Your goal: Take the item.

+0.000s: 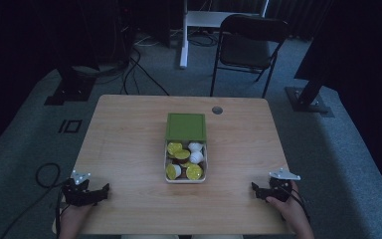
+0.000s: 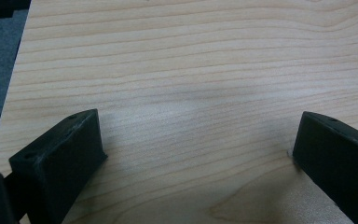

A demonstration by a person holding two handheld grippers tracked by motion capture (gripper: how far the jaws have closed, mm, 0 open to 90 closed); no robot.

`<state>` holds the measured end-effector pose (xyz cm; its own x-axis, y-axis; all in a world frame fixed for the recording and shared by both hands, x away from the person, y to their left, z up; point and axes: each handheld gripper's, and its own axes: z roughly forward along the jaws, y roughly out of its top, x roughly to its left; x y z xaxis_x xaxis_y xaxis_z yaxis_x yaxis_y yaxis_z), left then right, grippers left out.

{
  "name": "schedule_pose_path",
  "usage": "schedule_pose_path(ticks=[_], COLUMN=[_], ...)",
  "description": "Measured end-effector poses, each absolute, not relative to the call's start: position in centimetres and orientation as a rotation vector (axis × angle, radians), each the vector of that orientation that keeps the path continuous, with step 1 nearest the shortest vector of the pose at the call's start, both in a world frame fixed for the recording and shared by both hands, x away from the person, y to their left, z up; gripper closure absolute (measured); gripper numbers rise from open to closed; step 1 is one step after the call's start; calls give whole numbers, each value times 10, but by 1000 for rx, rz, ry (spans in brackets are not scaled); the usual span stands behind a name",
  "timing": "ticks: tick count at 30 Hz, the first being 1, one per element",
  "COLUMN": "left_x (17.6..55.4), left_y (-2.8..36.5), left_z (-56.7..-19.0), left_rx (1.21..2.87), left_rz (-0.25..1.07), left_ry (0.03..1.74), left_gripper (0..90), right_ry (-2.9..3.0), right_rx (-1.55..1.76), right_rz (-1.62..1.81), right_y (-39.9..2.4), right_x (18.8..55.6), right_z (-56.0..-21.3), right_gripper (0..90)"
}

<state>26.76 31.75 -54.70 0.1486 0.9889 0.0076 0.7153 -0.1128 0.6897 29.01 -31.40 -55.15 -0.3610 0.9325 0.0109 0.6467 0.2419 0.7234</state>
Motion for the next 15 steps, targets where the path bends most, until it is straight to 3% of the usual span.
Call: schedule_pose_path(ticks=[15], left_x=[268], left_y=[317], left_z=[-547], left_rx=[1890], left_rz=[657], left_ry=[1622], left_gripper=[18], right_ry=[2052], right_rx=[1500], right_rz=[926], right_y=[-307], right_x=[291], right_z=[-545], right_gripper=[129])
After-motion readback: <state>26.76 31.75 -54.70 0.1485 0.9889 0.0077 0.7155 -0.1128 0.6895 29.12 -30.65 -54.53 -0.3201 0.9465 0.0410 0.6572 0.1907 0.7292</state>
